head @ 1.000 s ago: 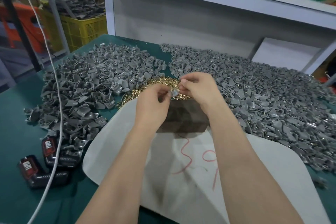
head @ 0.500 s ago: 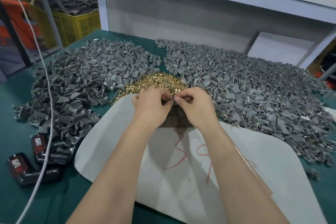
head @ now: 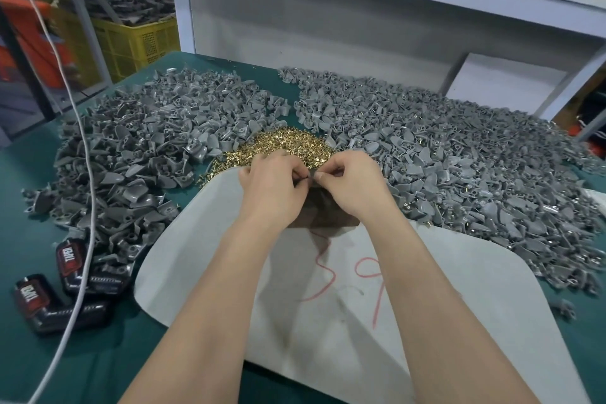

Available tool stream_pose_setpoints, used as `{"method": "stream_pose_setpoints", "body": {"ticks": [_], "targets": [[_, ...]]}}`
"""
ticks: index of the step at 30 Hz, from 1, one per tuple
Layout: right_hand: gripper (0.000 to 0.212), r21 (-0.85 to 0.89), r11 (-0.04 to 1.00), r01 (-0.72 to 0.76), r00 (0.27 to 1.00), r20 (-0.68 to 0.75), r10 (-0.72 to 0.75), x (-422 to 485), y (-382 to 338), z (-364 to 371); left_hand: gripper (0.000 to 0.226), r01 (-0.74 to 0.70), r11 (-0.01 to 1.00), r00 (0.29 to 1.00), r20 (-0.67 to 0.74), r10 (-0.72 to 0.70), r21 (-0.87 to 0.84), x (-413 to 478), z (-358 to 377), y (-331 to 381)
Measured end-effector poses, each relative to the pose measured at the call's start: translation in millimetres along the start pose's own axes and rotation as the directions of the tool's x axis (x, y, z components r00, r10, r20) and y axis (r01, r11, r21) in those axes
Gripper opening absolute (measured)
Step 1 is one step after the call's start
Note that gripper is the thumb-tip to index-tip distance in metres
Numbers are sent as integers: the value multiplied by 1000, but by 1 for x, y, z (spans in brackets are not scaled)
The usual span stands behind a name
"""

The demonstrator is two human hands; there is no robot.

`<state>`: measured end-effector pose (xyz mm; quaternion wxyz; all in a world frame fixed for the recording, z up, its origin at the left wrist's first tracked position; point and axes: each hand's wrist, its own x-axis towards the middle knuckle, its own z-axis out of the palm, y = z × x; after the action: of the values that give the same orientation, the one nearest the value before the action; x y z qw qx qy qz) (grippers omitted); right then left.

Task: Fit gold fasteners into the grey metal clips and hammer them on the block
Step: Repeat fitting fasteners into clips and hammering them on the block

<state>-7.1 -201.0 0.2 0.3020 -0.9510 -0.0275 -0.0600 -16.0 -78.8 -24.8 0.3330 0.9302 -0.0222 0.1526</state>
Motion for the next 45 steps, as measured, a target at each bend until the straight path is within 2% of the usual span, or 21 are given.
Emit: {"method": "stream_pose_setpoints", "body": {"ticks": [6, 10, 15, 23, 31, 34, 37, 39, 41, 43, 45], "targets": [[11, -184, 983, 25, 997, 72, -12, 4, -14, -6, 5, -13, 999, 1000, 12, 13, 39, 0, 0, 2], [14, -257, 966, 32, 998, 64, -17, 2, -19, -5, 9, -26, 997, 1000, 13, 26, 69, -1, -1, 3], [12, -225, 972, 66, 997, -22, -73, -4, -13, 1, 9, -25, 997, 1000, 7, 24, 67, -1, -1, 3], [8, -71, 993, 97, 985, -139, -106, -7, 2, 13, 8, -6, 1000, 1000, -6, 6, 23, -2, -1, 4], [10, -139, 987, 83, 991, -90, -96, -5, -3, 11, 7, -10, 999, 1000, -3, 10, 30, -1, 0, 3], [16, -98, 990, 98, 994, -35, -102, -5, 0, 2, 10, -3, 1000, 1000, -5, 3, 21, -2, 0, 2], [30, -1, 1000, 0, 989, -150, 0, -7, 21, -18, 14, 1, 1000, 1000, -12, -1, 10, -2, 1, 1], [28, -182, 965, -190, 974, -161, 161, -10, 41, -28, 14, 8, 1000, 1000, -8, -8, 0, -1, 2, 2], [24, -381, 877, -292, 952, -31, 303, -12, 53, -25, 13, 15, 1000, 1000, -8, -15, -8, -2, 3, 2], [20, -396, 874, -282, 950, 10, 311, -11, 56, -16, 13, 19, 1000, 1000, -2, -19, -12, -2, 3, 2], [24, -347, 895, -280, 959, -62, 276, -10, 56, -15, 12, 18, 1000, 1000, 3, -18, -20, -2, 3, 2]]}}
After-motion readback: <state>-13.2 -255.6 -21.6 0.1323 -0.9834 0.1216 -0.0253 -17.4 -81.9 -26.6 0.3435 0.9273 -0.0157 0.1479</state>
